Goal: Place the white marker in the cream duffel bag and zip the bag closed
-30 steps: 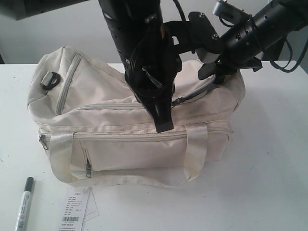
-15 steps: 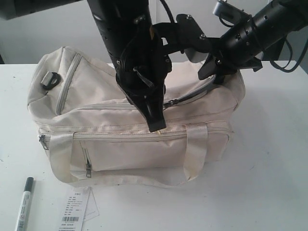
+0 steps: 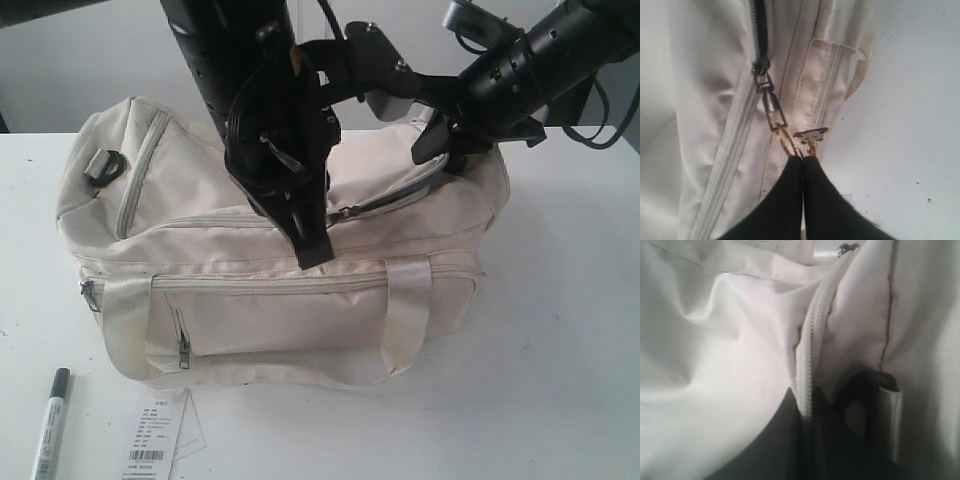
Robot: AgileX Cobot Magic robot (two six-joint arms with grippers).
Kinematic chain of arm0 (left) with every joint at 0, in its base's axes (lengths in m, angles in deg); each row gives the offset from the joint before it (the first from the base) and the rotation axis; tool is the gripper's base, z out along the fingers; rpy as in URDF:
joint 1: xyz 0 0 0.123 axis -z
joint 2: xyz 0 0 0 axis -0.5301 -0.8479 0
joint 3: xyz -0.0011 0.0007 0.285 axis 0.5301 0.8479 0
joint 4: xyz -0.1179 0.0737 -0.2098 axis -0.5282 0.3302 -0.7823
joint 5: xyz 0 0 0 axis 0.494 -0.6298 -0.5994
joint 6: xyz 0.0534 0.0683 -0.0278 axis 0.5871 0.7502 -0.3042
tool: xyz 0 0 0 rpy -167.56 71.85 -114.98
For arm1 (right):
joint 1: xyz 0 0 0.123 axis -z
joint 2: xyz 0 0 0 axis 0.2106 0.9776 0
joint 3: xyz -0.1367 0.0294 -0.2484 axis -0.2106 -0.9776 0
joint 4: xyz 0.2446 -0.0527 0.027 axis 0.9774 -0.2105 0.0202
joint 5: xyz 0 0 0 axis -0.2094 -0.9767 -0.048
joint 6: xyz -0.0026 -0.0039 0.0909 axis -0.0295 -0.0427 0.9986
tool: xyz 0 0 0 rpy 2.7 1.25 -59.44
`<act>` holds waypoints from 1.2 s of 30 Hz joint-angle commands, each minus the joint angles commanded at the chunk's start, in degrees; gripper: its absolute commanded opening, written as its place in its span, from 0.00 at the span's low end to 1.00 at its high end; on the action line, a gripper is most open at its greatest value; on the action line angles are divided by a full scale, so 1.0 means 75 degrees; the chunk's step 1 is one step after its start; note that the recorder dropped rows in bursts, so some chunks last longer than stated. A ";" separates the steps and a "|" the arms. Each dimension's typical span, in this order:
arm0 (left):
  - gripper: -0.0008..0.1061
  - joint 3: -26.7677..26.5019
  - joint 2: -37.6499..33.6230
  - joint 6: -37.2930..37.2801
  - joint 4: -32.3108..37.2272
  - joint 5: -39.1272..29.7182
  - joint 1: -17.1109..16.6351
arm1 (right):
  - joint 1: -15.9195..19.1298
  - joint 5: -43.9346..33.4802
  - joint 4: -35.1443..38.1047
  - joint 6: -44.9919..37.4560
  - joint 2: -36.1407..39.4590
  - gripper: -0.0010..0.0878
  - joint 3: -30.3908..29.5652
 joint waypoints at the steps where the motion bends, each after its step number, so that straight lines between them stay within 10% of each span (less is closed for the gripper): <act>1: 0.01 0.0001 0.0000 0.0000 0.0029 0.0000 0.0000 | 0.0000 0.0012 0.0000 0.0000 -0.0001 0.01 0.0000; 25: 0.01 0.0068 0.0390 0.0030 0.0076 0.0000 -0.0017 | 0.0000 -0.0026 -0.0010 -0.0035 -0.0033 0.02 0.0000; 36: 0.01 0.0068 0.0390 0.0034 0.0108 0.0000 -0.0017 | 0.0000 -0.0033 -0.0010 0.0150 -0.0218 0.46 0.0014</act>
